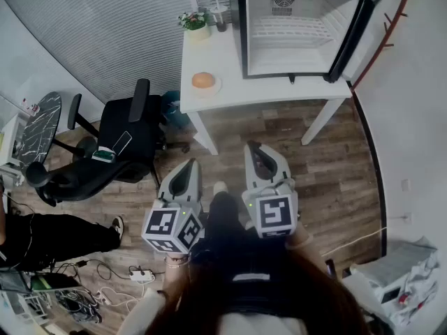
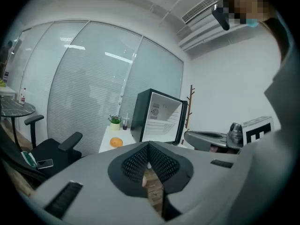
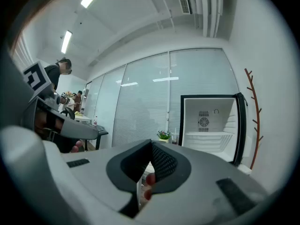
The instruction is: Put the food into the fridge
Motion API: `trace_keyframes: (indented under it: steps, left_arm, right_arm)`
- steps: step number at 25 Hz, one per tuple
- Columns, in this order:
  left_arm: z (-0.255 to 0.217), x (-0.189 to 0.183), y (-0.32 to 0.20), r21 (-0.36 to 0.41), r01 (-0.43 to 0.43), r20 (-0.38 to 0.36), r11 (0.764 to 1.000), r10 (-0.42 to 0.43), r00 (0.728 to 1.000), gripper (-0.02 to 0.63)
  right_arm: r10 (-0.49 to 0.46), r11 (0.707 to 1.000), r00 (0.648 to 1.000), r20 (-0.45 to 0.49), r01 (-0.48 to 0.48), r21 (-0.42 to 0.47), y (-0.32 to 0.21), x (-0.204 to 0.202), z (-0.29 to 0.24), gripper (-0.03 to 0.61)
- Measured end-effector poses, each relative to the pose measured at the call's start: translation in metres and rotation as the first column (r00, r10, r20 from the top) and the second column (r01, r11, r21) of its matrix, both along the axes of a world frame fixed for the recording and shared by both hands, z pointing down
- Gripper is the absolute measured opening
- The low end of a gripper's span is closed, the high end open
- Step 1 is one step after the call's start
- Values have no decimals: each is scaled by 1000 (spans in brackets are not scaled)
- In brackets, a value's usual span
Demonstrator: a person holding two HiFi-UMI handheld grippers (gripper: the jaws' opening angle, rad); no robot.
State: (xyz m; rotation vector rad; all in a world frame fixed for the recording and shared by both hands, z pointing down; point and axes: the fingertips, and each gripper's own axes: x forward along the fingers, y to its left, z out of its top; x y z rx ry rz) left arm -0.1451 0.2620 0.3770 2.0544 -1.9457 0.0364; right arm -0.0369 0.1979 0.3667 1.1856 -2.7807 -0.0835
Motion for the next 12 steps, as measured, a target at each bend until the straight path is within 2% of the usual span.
trace_keyframes:
  steps: [12]
  left_arm:
    - [8, -26, -29, -35, -2, -11, 999, 1, 1000, 2]
  right_arm:
    - [-8, 999, 1000, 28, 9, -49, -27, -27, 8, -5]
